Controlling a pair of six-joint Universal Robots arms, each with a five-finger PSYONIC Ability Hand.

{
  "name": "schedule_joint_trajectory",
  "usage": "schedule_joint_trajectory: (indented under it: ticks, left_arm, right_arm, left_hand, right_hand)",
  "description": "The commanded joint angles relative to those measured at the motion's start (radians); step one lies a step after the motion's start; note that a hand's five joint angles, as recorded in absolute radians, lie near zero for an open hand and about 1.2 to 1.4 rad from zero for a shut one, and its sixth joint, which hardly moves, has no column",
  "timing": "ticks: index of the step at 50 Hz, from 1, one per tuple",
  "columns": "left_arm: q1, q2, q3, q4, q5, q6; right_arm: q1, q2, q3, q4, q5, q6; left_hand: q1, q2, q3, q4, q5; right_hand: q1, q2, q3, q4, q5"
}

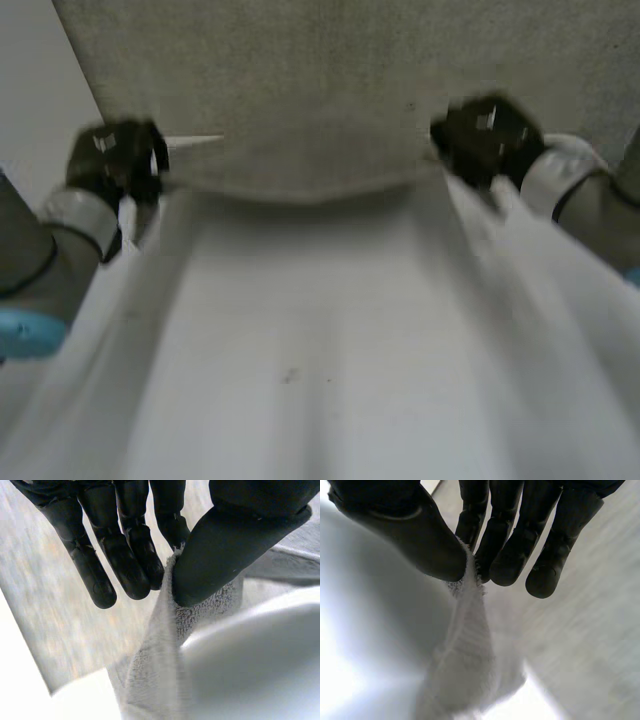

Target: Fold the towel.

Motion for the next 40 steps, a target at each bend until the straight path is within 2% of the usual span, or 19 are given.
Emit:
schedule_joint_trajectory:
  ticks: [1,4,5,6,12,15,17,22,28,40]
  left_arm:
    - [0.001,-0.058,-0.160,0.006,0.001,0.143]
    - [0.004,-0.080,-0.203,0.023,0.001,0.210]
    - [0.011,-0.081,-0.218,0.035,0.001,0.230]
    - [0.024,-0.080,-0.229,0.049,0.001,0.236]
    - [0.056,-0.064,-0.238,0.066,0.002,0.236]
    - [0.059,-0.049,-0.240,0.066,0.001,0.233]
    - [0.061,-0.046,-0.238,0.068,-0.001,0.232]
    - [0.061,-0.040,-0.238,0.068,-0.002,0.230]
    - [0.065,-0.009,-0.237,0.071,-0.004,0.224]
    - [0.061,-0.003,-0.225,0.069,-0.002,0.161]
  right_arm:
    - [-0.043,0.074,0.207,0.026,0.004,-0.139]
    - [-0.051,0.110,0.253,0.023,0.000,-0.135]
    - [-0.054,0.123,0.268,0.020,0.000,-0.120]
    - [-0.058,0.130,0.277,0.012,0.000,-0.092]
    - [-0.064,0.124,0.316,-0.061,0.001,0.051]
    - [-0.067,0.114,0.343,-0.110,0.003,0.140]
    - [-0.072,0.101,0.363,-0.141,0.006,0.201]
    - [-0.087,0.081,0.383,-0.179,0.048,0.244]
    - [-0.100,0.076,0.403,-0.233,0.102,0.259]
    - [-0.086,0.091,0.411,-0.239,0.108,0.319]
  left_hand:
    - [0.201,0.179,0.180,0.178,0.194]
    - [0.201,0.179,0.180,0.178,0.194]
    - [0.201,0.179,0.180,0.178,0.194]
    - [0.201,0.179,0.180,0.178,0.194]
    - [0.201,0.179,0.180,0.178,0.194]
    - [0.201,0.179,0.180,0.178,0.194]
    - [0.201,0.179,0.180,0.178,0.194]
    - [0.201,0.179,0.180,0.178,0.194]
    - [0.201,0.179,0.180,0.178,0.194]
    - [0.201,0.179,0.180,0.178,0.194]
  right_hand:
    - [0.053,0.063,0.052,0.054,0.047]
    - [0.019,0.029,0.018,0.020,0.013]
    - [-0.219,-0.210,-0.220,-0.218,-0.226]
    - [-0.364,-0.355,-0.365,-0.363,-0.370]
    - [-0.377,-0.368,-0.378,-0.376,-0.384]
    - [-0.439,-0.429,-0.440,-0.438,-0.445]
    - [-0.582,-0.573,-0.583,-0.581,-0.588]
    - [-0.671,-0.661,-0.672,-0.670,-0.677]
    - [-0.671,-0.661,-0.672,-0.670,-0.677]
    - [-0.762,-0.752,-0.763,-0.761,-0.768]
